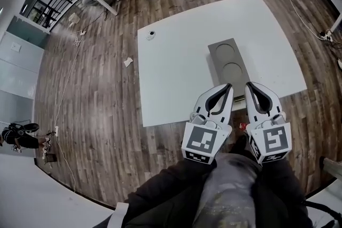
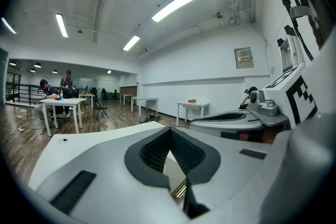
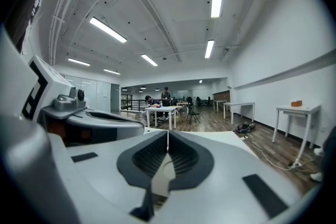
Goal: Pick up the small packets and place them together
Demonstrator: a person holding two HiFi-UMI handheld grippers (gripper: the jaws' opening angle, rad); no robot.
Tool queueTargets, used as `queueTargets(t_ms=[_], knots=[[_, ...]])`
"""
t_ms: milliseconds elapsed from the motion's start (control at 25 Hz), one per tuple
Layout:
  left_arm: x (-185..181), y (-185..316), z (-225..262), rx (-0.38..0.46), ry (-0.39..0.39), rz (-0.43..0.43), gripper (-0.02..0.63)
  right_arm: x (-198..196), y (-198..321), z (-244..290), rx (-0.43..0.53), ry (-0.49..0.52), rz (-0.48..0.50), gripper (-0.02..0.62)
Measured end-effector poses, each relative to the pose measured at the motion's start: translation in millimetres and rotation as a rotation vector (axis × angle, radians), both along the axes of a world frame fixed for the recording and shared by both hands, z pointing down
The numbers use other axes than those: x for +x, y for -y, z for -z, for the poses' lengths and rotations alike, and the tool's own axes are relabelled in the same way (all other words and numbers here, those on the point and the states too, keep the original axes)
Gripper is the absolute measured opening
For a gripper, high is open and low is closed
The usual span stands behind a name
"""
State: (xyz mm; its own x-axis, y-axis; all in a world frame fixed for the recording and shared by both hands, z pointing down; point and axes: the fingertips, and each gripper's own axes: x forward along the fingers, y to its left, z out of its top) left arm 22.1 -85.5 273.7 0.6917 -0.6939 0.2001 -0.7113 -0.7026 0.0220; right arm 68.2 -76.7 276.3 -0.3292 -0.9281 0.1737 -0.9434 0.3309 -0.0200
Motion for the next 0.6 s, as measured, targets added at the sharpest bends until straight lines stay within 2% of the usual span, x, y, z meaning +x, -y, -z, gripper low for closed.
queueTargets(t_ms=[240,440,600], knots=[[-5.9,-3.1,-19.9,-0.008,0.012,-0.027,0.003,-3.2,-8.2,-26.8,-0.017,0.008,-0.038,0.006],[-14.1,-4.7,-54.9,0.039,-0.013,-0.018,0.003,-8.2,-27.2,-88.9,-0.032,0.005,-0.059,0.006],[-15.6,-10.4,-89.7,-0.001,0.002,-0.042,0.003,-14.9,-36.8,-136.9,-0.105,-0.005,-0.067,0.006]])
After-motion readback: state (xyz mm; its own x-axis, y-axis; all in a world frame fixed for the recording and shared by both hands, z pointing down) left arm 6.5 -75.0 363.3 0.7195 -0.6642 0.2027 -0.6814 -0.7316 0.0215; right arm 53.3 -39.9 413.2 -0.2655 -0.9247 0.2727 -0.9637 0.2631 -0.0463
